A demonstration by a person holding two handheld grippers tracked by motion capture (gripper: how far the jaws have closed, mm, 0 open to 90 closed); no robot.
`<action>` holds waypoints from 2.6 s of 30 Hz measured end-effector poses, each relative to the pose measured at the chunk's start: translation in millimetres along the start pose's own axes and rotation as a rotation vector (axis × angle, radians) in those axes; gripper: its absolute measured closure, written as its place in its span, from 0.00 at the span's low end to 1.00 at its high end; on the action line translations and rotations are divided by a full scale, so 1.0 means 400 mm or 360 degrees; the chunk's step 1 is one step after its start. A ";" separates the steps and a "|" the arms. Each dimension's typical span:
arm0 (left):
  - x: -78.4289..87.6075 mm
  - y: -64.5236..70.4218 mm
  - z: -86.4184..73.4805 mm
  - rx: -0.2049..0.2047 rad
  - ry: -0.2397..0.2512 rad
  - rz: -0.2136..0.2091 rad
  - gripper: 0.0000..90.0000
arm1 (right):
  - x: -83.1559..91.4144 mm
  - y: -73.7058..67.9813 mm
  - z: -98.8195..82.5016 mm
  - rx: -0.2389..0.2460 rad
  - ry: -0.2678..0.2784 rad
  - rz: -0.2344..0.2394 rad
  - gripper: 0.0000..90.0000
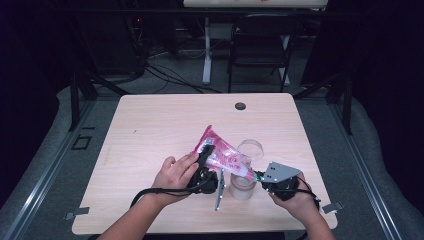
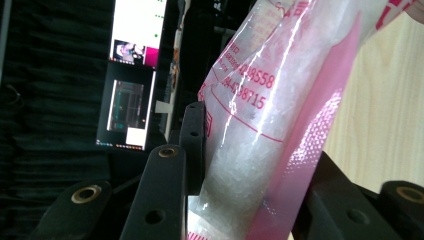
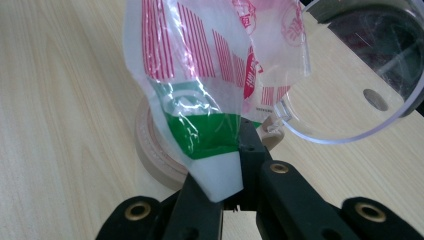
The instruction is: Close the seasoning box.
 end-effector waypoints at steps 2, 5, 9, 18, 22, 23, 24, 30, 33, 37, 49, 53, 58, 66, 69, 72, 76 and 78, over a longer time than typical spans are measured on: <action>0.002 0.005 -0.007 0.0029 -0.0015 -0.0013 0.79 | 0.000 -0.001 0.003 0.0007 0.0000 0.0001 1.00; 0.005 0.009 -0.019 0.0070 -0.0036 -0.0041 0.80 | -0.003 -0.005 0.011 0.0017 0.0008 0.0002 1.00; 0.009 0.019 -0.031 0.0103 -0.0058 -0.0069 0.80 | -0.008 -0.009 0.018 0.0032 0.0012 0.0014 1.00; 0.014 0.031 -0.053 0.0233 -0.0093 -0.0130 0.81 | -0.007 -0.014 0.041 0.0062 0.0046 0.0022 1.00; 0.018 0.038 -0.062 0.0283 -0.0108 -0.0175 0.82 | -0.010 -0.019 0.049 0.0077 0.0052 0.0036 1.00; 0.020 0.039 -0.064 0.0295 -0.0109 -0.0183 0.82 | -0.010 -0.019 0.050 0.0083 0.0050 0.0032 1.00; 0.020 0.043 -0.065 0.0325 -0.0103 -0.0190 0.82 | -0.010 -0.021 0.051 0.0085 0.0051 0.0037 1.00; 0.029 0.067 -0.081 0.0408 -0.0112 -0.0247 0.83 | -0.012 -0.031 0.060 0.0103 0.0052 0.0035 1.00; 0.034 0.086 -0.091 0.0437 -0.0128 -0.0281 0.83 | -0.015 -0.037 0.062 0.0107 0.0052 0.0034 1.00; 0.036 0.101 -0.099 0.0484 -0.0133 -0.0305 0.84 | -0.020 -0.041 0.062 0.0105 0.0052 0.0050 1.00; 0.041 0.150 -0.109 0.0770 -0.0165 -0.0480 0.85 | -0.007 -0.032 0.081 0.0009 0.0230 0.0079 0.81; 0.044 0.161 -0.110 0.0829 -0.0169 -0.0544 0.86 | -0.001 -0.022 0.076 -0.0045 0.0264 0.0094 0.76; 0.040 0.179 -0.117 0.0956 -0.0174 -0.0648 0.86 | 0.009 -0.017 0.076 -0.0089 0.0294 0.0102 0.74; 0.039 0.224 -0.132 0.1120 -0.0253 -0.0831 0.87 | 0.035 -0.008 0.085 -0.0127 0.0358 0.0101 0.71; 0.040 0.239 -0.134 0.1148 -0.0280 -0.0880 0.88 | 0.046 0.000 0.085 -0.0165 0.0390 0.0097 0.70; 0.038 0.252 -0.137 0.1159 -0.0318 -0.0913 0.90 | 0.052 0.007 0.082 -0.0182 0.0398 0.0085 0.70; 0.035 0.265 -0.141 0.1230 -0.0367 -0.0964 0.92 | 0.054 0.015 0.077 -0.0201 0.0400 0.0072 0.70; 0.033 0.266 -0.144 0.1277 -0.0390 -0.0989 0.93 | 0.055 0.017 0.075 -0.0216 0.0403 0.0070 0.70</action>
Point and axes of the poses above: each handheld gripper's, and its own axes: x roughly backward along the jaws, z roughly out of its top, y roughly to its right, the point moved 9 cm from there along -x, roughly forward along the jaws, and after that the axes turned 15 degrees about z, right-handed, at the moved point
